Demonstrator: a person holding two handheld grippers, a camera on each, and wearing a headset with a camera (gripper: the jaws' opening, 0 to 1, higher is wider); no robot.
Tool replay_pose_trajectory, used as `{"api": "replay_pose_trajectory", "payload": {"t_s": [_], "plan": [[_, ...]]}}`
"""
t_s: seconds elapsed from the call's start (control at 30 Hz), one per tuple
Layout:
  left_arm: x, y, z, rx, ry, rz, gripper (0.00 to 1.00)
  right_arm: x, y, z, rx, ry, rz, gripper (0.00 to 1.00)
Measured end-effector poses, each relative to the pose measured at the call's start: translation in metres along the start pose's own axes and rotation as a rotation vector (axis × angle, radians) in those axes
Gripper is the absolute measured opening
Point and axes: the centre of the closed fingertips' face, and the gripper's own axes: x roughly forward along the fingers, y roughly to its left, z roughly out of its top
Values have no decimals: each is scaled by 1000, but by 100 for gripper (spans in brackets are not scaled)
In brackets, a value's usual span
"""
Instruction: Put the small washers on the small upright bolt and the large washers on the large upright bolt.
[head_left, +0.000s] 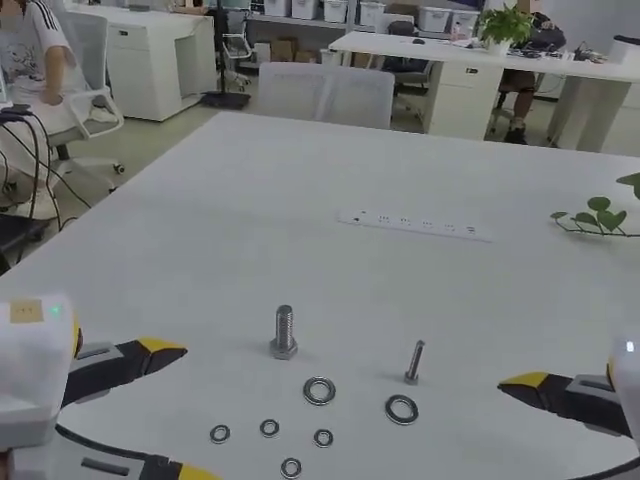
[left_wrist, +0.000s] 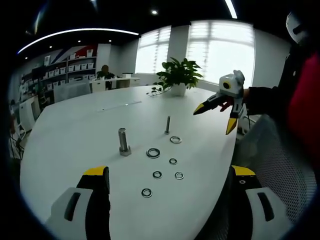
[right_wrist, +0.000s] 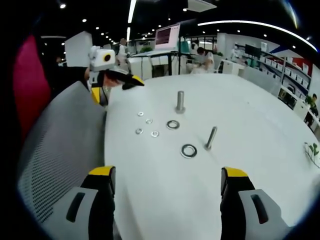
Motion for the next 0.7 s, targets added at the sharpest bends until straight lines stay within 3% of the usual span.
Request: {"api": "replay_pose_trajectory", "payload": {"t_s": [0.23, 0.7], "plan": [[0, -3, 9, 17, -4, -4, 100, -4, -3, -2, 1, 6, -5, 88], [4, -7, 7, -1, -11, -8, 100, -4, 1, -5, -1, 24, -2, 86]]}}
